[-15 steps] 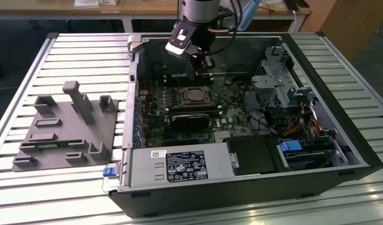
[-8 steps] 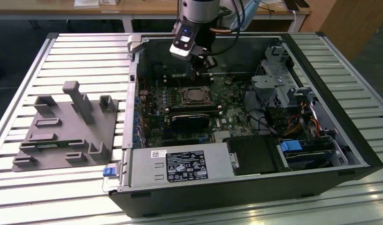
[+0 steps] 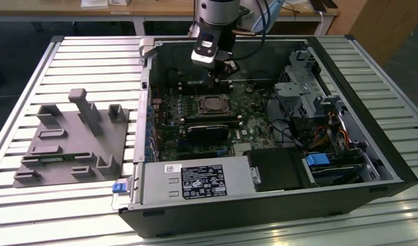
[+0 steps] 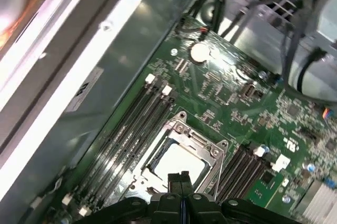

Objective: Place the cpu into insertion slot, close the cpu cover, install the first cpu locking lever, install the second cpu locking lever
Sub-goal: 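Install the first cpu locking lever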

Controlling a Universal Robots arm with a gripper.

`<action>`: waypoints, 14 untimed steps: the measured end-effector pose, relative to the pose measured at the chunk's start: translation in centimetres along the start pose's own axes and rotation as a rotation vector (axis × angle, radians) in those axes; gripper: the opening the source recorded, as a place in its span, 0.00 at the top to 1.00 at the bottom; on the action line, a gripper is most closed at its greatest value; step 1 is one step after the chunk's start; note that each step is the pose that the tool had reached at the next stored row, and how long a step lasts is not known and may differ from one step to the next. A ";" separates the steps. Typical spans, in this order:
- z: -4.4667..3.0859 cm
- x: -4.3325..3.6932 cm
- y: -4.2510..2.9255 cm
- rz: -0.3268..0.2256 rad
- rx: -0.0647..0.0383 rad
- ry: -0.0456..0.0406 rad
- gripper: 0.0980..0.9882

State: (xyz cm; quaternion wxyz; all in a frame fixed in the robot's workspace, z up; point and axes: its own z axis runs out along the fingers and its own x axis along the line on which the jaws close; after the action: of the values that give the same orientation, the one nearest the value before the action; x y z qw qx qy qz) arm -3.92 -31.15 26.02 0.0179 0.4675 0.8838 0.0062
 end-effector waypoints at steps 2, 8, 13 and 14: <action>0.00 0.00 0.00 -0.037 -0.001 0.0010 0.99; 0.00 0.00 0.00 -0.135 -0.004 0.0037 0.99; 0.00 0.00 0.00 -0.225 -0.006 0.0062 0.99; 0.00 0.00 0.00 -0.242 -0.006 0.0067 0.99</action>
State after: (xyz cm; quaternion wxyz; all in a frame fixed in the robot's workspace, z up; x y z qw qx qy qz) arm -3.92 -31.15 26.02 0.0170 0.3576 0.9337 0.0083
